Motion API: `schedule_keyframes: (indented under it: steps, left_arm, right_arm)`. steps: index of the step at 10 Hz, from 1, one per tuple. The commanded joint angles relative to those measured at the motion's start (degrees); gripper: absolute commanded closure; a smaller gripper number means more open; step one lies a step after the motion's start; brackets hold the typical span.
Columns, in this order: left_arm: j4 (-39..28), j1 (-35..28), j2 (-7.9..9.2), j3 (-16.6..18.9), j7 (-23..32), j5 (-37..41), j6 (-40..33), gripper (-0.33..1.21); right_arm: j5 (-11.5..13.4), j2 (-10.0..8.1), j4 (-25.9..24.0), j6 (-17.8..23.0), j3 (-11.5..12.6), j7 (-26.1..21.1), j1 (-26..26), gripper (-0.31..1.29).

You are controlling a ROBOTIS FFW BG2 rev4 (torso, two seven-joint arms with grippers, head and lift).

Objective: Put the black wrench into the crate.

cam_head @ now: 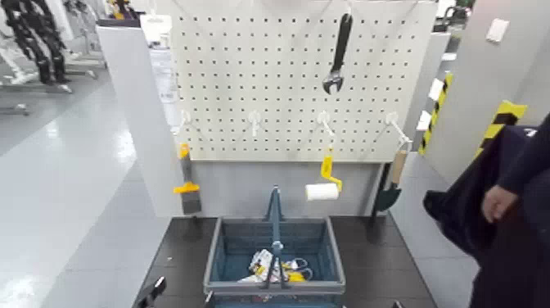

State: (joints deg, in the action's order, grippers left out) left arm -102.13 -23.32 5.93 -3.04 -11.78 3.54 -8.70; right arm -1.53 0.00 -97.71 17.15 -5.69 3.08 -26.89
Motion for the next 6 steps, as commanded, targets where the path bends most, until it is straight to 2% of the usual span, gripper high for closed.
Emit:
schedule_keyframes:
  steps: [1, 4, 6]
  left_arm:
    - [0.0, 0.0, 0.05, -0.1, 0.0, 0.0, 0.0, 0.21]
    - [0.0, 0.0, 0.05, -0.1, 0.0, 0.0, 0.0, 0.21]
    - [0.0, 0.1, 0.05, -0.2, 0.0, 0.0, 0.0, 0.21]
  right_arm:
    - [0.0, 0.26, 0.0, 0.1, 0.1, 0.0, 0.0, 0.17]
    - [0.0, 0.26, -0.1, 0.4, 0.6, 1.0, 0.1, 0.17]
    - [-0.4, 0.35, -0.5, -0.5, 1.8, 4.4, 0.3, 0.17]
